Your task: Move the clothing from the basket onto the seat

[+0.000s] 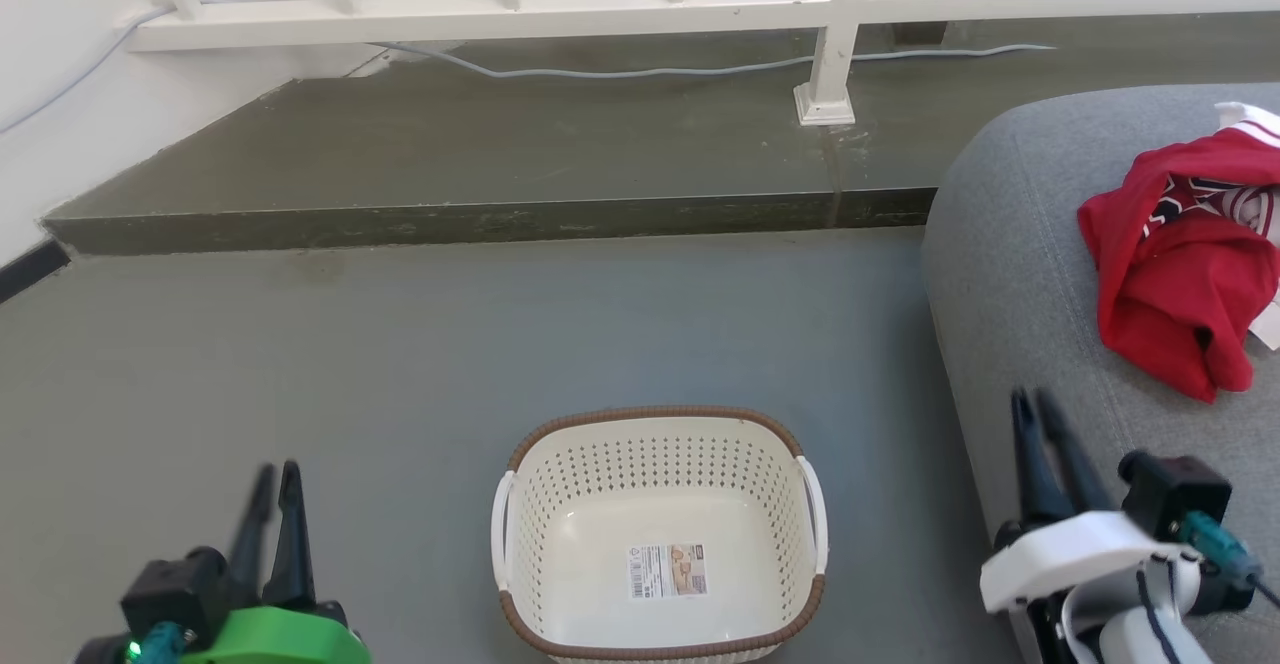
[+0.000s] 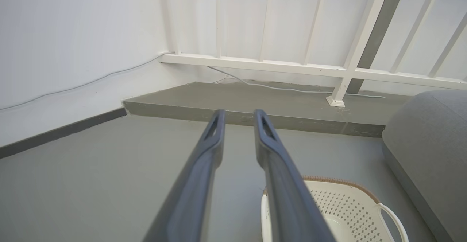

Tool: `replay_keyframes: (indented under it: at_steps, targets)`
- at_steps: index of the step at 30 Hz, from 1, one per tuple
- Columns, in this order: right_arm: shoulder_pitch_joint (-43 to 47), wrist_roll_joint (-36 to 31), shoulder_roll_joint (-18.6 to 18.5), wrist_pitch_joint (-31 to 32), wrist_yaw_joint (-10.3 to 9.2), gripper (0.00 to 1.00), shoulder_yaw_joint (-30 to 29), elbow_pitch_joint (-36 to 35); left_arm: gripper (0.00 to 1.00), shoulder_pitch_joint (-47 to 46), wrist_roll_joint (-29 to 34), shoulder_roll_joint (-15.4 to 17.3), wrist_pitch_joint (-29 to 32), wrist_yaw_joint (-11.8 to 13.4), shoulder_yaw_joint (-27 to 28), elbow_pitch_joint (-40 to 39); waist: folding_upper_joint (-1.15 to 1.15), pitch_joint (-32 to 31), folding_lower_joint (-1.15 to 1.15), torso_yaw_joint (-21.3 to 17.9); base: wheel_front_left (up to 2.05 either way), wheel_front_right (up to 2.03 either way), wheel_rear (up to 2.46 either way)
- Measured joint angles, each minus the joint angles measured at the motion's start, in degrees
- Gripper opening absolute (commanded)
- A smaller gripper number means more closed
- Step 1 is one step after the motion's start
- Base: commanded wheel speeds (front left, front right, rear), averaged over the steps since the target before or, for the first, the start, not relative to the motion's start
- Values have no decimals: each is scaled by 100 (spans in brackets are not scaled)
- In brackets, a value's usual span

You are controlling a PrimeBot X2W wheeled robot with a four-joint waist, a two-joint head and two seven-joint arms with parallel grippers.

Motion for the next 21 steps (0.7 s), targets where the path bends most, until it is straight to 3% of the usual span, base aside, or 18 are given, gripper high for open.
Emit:
replay_keyframes:
  at_steps: [10, 21]
  targets:
    - [130, 327, 71, 32, 59, 0, -20, 177, 0, 61, -360, -131, 51, -62, -34, 174, 0, -6, 0, -4, 0, 0, 0]
    - [115, 1365, 102, 240, 179, 0, -165, 198, 0, 60, -1200, -238, 260, -160, 101, 201, 0, -15, 0, -7, 0, 0, 0]
